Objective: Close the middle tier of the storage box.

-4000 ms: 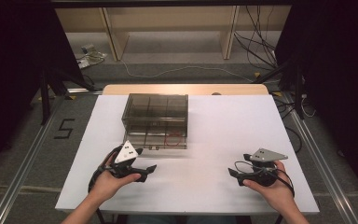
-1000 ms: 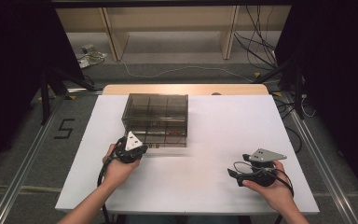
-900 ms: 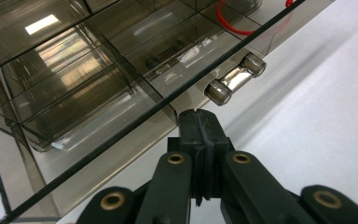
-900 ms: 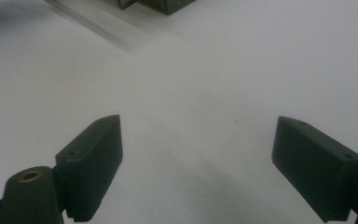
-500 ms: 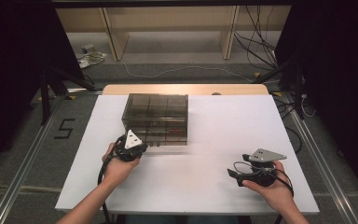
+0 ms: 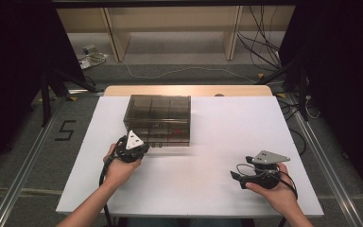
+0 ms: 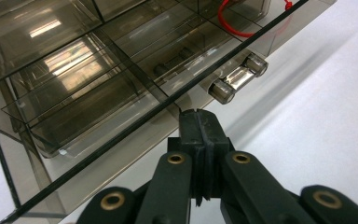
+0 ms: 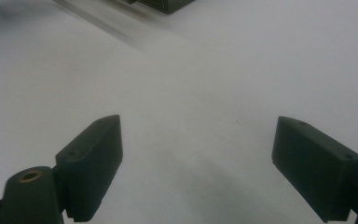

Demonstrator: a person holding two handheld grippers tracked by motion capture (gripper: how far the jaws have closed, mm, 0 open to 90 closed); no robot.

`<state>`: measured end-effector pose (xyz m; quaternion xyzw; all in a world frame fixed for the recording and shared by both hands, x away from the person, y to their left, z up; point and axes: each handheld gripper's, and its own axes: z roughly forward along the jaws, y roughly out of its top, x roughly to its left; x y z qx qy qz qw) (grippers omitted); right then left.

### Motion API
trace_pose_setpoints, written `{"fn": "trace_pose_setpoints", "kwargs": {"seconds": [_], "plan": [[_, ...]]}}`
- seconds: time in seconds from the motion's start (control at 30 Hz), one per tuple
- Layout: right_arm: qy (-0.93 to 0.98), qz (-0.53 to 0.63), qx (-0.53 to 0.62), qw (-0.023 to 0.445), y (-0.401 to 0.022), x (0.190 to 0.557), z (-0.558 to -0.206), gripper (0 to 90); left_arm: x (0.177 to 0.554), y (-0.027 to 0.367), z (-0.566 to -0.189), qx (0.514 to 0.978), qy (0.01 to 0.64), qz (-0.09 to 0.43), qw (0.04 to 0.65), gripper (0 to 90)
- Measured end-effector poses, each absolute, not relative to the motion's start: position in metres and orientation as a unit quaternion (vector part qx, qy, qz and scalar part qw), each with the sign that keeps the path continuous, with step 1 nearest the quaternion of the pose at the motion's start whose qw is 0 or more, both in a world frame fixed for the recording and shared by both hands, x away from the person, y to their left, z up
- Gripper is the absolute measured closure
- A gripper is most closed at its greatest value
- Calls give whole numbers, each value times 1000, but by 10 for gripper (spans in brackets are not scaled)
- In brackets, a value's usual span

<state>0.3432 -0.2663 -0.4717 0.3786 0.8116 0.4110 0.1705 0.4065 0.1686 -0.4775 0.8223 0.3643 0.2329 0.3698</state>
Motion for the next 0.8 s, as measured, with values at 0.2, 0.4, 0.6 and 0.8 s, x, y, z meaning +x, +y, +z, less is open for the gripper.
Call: {"fn": "trace_pose_setpoints", "kwargs": {"seconds": [0.2,0.4,0.6,0.8], "plan": [[811,411,380,169,-266,344,-472,168,408,170,-476,819,369,234,373,898],[810,411,382,169,-266,344,-472,167,411,169,-476,818,370,234,373,898],[810,412,382,169,-266,344,-472,168,412,168,-476,820,368,234,370,898],[811,412,381,168,-266,344,-472,168,412,169,-475,819,369,235,371,898]]}}
